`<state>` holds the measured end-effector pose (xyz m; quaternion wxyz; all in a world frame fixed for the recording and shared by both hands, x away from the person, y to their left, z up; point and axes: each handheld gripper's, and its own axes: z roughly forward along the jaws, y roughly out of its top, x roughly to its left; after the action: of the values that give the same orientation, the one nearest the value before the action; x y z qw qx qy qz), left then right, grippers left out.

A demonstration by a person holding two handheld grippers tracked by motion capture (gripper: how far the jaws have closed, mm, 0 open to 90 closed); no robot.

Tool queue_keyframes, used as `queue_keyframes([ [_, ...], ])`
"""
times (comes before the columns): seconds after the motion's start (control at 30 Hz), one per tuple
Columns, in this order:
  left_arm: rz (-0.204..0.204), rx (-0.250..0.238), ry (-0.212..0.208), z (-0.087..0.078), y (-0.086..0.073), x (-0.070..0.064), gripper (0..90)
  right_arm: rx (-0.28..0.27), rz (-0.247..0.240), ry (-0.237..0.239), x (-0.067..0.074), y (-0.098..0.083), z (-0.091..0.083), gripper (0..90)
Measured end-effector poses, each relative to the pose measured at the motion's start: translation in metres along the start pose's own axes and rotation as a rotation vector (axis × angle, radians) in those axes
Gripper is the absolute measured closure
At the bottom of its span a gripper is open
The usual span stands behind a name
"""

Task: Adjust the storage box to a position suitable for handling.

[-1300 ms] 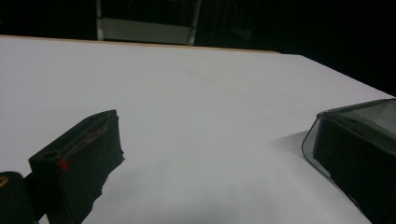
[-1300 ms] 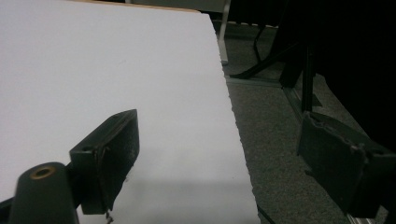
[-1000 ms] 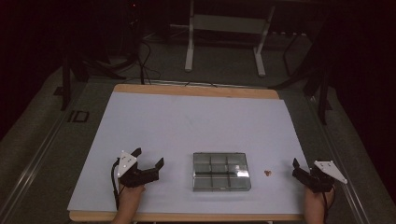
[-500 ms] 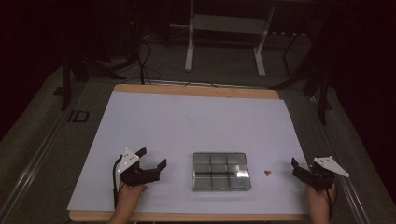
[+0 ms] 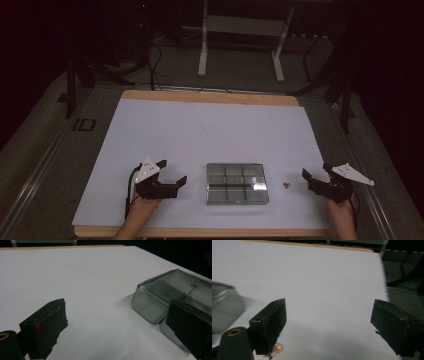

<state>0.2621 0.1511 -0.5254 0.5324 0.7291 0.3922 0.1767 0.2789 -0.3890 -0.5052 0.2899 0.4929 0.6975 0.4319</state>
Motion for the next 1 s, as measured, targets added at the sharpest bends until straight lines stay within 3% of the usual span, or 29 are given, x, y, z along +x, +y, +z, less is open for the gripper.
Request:
queue_keyframes([
  [0.07, 0.019, 0.013, -0.021, 0.001, 0.001, -0.001, 4.0, 0.004, -0.026, 0.052, 0.004, 0.0, 0.003, 13.0],
  [0.27, 0.07, 0.079, -0.082, 0.006, 0.001, -0.009, 4.5, 0.011, -0.069, 0.133, 0.015, 0.0, 0.006, 13.7],
  [0.37, 0.094, 0.104, -0.122, 0.007, 0.003, -0.014, 6.0, 0.024, -0.091, 0.193, 0.019, 0.001, 0.007, 22.5],
  [0.43, 0.112, 0.119, -0.15, 0.007, 0.004, -0.018, 7.2, 0.03, -0.119, 0.21, 0.023, 0.001, 0.007, 22.7],
  [0.73, 0.157, 0.148, -0.21, 0.012, 0.004, -0.025, 24.5, 0.054, -0.165, 0.316, 0.035, -0.004, 0.011, 35.3],
  [0.83, 0.169, 0.169, -0.227, 0.014, 0.003, -0.027, 26.8, 0.064, -0.191, 0.341, 0.039, -0.005, 0.012, 38.0],
  [0.9, 0.177, 0.171, -0.239, 0.015, 0.004, -0.028, 33.7, 0.072, -0.213, 0.359, 0.043, -0.006, 0.012, 42.1],
  [0.97, 0.174, 0.177, -0.242, 0.015, 0.004, -0.029, 34.8, 0.075, -0.223, 0.366, 0.044, -0.006, 0.012, 43.2],
  [1.0, 0.173, 0.183, -0.246, 0.017, 0.005, -0.03, 40.4, 0.085, -0.25, 0.389, 0.047, -0.007, 0.012, 47.8],
])
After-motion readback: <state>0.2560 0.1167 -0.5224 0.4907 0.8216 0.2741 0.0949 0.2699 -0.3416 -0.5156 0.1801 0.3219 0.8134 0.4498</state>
